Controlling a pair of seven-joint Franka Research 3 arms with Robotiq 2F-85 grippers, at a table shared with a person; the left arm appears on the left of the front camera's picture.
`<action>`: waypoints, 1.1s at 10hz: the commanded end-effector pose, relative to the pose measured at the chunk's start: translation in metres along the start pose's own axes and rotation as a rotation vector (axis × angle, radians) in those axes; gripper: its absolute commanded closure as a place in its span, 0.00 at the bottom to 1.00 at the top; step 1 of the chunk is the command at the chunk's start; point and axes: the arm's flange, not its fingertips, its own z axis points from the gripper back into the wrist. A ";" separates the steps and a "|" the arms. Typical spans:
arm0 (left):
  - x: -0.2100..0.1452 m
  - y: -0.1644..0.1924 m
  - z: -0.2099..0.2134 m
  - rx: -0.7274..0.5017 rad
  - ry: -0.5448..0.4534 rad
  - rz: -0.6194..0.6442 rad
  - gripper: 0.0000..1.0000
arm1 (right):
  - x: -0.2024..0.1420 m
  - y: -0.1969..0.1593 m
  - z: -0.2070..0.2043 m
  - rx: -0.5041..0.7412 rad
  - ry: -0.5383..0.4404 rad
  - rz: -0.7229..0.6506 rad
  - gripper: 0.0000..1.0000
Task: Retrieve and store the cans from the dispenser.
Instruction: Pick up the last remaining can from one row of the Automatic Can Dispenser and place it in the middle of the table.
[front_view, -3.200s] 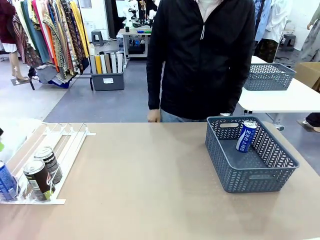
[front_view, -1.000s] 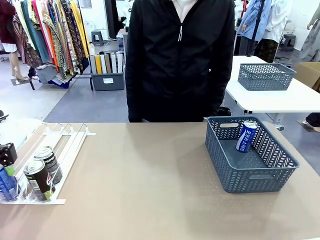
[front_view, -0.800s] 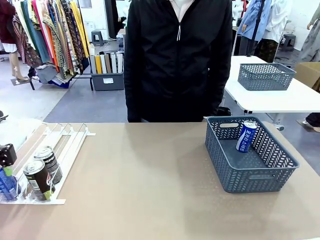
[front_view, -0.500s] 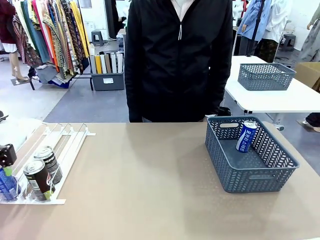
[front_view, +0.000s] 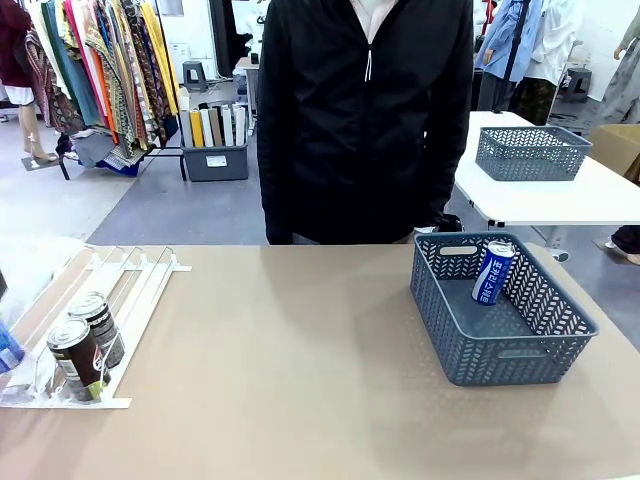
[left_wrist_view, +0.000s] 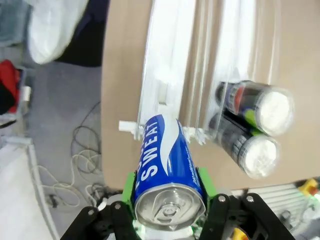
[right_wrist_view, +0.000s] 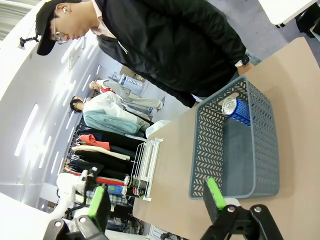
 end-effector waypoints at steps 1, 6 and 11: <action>-0.026 0.007 0.070 -0.117 -0.072 0.079 1.00 | 0.003 0.001 -0.001 0.019 -0.016 0.026 0.00; -0.059 0.026 0.125 -0.222 -0.173 0.106 1.00 | 0.003 0.001 -0.001 0.019 -0.016 0.026 0.00; -0.058 0.023 0.122 -0.243 -0.167 0.117 1.00 | 0.003 0.001 -0.001 0.019 -0.016 0.026 0.00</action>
